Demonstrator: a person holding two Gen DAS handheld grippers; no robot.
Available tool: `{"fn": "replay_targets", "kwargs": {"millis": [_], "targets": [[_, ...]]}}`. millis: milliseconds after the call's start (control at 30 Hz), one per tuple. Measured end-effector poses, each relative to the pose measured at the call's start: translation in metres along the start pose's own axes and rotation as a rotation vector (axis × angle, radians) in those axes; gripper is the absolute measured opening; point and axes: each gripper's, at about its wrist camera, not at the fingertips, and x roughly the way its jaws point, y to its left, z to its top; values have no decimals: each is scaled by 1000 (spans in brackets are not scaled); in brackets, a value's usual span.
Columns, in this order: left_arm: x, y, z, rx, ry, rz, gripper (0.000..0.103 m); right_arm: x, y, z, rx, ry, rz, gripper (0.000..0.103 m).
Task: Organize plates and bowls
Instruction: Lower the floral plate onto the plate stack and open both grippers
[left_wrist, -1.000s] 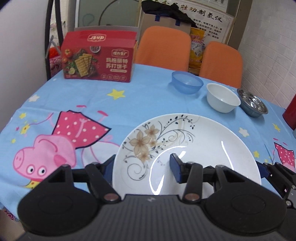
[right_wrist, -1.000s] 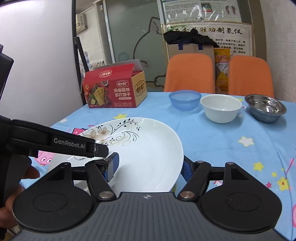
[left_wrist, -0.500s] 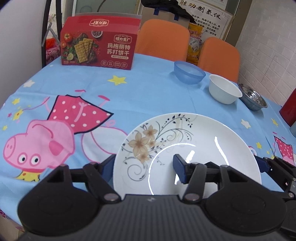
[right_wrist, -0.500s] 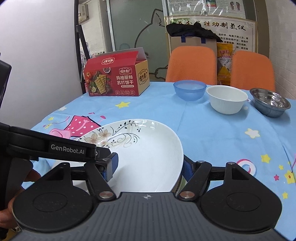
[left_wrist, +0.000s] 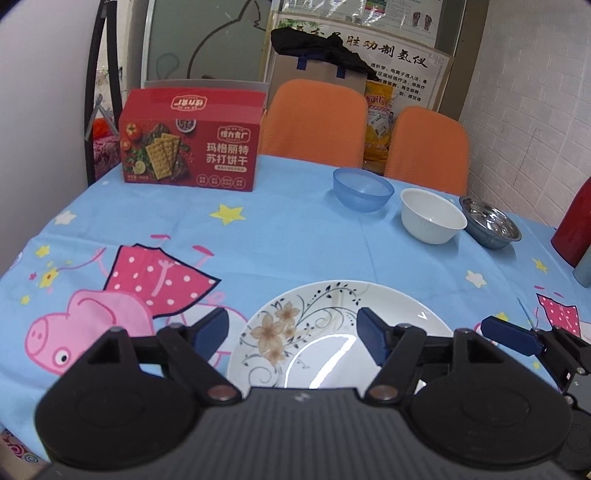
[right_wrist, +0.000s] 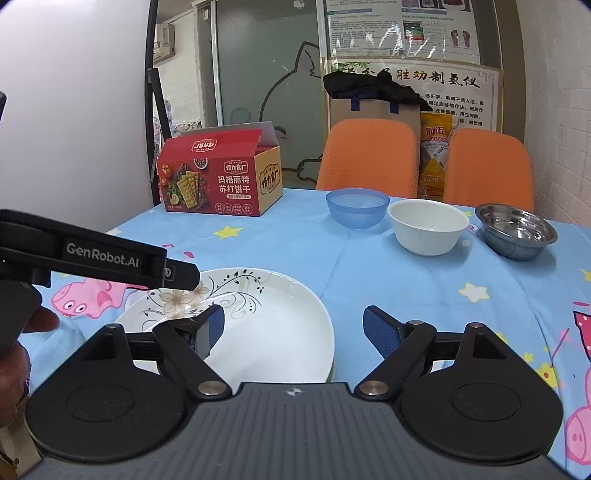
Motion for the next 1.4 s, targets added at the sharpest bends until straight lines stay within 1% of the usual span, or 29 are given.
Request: {"fn": "replay_targets", "kwargs": {"millis": [67, 233, 533, 800, 1200, 1333, 1400], "targets": [[2, -4, 0, 6, 9, -5, 73, -1, -3, 1, 3, -2, -9, 103], [5, -15, 1, 16, 29, -12, 73, -2, -12, 1, 15, -5, -32, 103], [10, -36, 6, 52, 44, -19, 73, -5, -34, -3, 52, -7, -40, 103], [21, -65, 17, 86, 59, -37, 73, -4, -64, -1, 96, -14, -73, 103], [59, -118, 32, 163, 110, -76, 73, 7, -116, -5, 172, 4, -116, 103], [77, -129, 39, 167, 138, -89, 73, 15, -133, -4, 181, 15, -116, 103], [88, -130, 46, 156, 150, -96, 73, 20, -143, 2, 168, 19, -120, 103]]}}
